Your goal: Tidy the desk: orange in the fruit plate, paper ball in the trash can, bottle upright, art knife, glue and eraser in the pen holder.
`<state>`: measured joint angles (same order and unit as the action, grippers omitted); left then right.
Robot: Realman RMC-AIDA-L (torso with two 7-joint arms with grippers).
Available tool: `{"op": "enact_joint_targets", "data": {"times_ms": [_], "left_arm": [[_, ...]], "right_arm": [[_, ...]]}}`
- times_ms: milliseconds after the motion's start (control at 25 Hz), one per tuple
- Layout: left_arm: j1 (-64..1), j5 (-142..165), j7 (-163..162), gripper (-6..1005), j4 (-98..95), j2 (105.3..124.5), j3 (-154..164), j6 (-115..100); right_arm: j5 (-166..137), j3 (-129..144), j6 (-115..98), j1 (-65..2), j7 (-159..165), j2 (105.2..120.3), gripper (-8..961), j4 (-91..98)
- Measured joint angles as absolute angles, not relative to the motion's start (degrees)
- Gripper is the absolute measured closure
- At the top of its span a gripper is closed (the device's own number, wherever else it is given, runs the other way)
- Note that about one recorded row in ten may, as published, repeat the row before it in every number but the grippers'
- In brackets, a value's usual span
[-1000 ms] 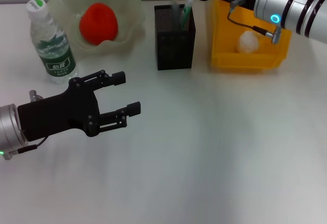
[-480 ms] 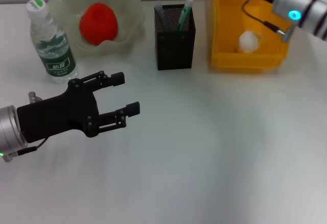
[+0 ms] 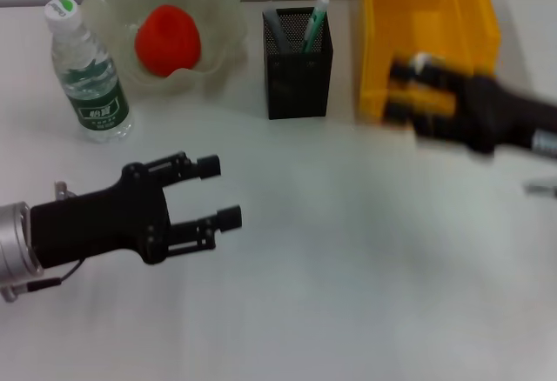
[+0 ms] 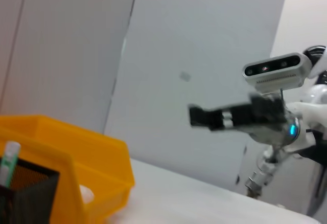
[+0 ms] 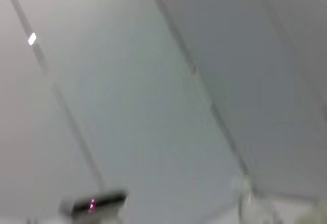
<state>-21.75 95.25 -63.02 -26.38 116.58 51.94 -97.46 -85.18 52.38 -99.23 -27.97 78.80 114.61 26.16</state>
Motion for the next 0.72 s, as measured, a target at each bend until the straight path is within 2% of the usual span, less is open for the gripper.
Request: {"op": "enact_joint_targets", "data": {"times_ms": [160, 440, 720], "left_arm": [[-21.66, 95.47, -63.23, 227, -26.09, 116.17, 54.12, -96.92], [-22.28, 98.59, -64.07, 227, -26.01, 116.1, 54.77, -96.1], [-22.67, 99.77, -65.15, 227, -26.01, 116.06, 54.73, -95.31]], "right_arm": [[-94.84, 52.34, -99.68, -26.41, 75.39, 114.58, 143, 26.47], [-101.51, 52.74, -96.14, -25.97, 69.4, 115.92, 144, 26.14], [-101.76, 52.87, -95.84, -26.09, 69.0, 115.98, 143, 26.08]]}}
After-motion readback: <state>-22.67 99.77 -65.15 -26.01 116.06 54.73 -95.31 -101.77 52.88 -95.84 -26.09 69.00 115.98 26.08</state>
